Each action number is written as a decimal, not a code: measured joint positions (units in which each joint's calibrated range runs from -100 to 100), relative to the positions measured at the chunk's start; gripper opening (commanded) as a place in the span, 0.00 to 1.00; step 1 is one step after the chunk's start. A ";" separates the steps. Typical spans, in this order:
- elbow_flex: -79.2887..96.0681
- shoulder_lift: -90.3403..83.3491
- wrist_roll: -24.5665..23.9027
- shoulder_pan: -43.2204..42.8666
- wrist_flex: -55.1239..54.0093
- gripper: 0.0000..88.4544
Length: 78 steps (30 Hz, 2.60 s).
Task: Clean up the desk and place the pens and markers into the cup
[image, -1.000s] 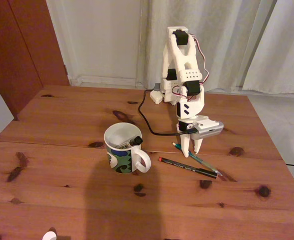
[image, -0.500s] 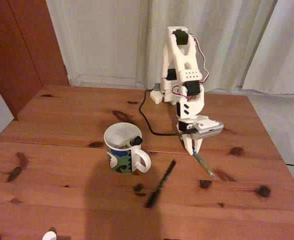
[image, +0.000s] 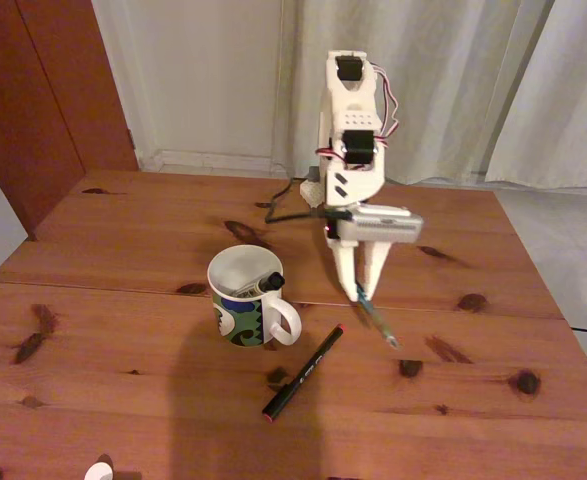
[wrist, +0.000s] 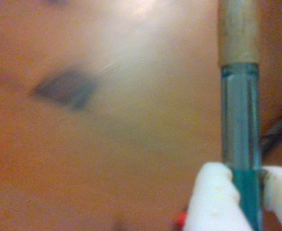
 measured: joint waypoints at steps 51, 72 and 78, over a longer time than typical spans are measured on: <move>-18.34 2.12 -6.74 15.91 0.00 0.01; -19.45 6.19 -6.74 16.72 0.00 0.01; -16.56 6.27 -6.74 16.72 0.00 0.01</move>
